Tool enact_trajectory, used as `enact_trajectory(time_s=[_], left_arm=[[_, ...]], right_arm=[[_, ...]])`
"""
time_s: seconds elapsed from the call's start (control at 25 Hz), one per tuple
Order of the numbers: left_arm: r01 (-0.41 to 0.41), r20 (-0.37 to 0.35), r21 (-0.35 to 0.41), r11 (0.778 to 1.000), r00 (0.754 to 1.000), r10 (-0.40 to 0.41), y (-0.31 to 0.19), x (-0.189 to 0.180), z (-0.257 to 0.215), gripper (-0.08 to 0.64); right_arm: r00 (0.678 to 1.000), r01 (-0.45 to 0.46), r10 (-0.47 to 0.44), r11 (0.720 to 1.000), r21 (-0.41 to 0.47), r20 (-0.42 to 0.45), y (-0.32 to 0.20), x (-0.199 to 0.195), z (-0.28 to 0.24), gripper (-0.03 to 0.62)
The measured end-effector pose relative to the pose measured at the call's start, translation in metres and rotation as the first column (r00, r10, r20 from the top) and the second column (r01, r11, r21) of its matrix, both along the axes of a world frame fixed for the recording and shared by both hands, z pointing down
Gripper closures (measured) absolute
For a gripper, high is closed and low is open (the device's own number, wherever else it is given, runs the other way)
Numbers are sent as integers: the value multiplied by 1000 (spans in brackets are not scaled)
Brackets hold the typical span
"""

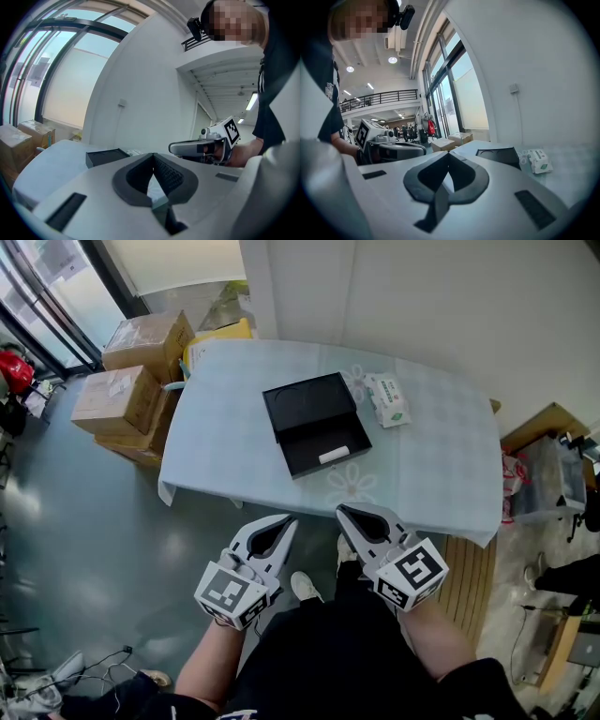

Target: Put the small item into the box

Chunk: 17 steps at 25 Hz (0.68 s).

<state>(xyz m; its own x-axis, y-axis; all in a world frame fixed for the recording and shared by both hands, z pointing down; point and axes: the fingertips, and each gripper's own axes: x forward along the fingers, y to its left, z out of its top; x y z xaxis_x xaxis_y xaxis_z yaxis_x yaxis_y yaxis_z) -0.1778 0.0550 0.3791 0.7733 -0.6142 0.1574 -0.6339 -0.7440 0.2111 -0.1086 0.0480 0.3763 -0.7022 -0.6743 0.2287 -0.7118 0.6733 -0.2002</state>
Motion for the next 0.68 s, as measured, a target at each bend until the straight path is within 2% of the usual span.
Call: enact_trajectory(time_s=[0.68], left_arm=[[-3, -5, 2, 1000, 1000, 3, 16, -2, -3, 552]], right_arm=[[1000, 14, -14, 1000, 3, -2, 14, -4, -3, 583]])
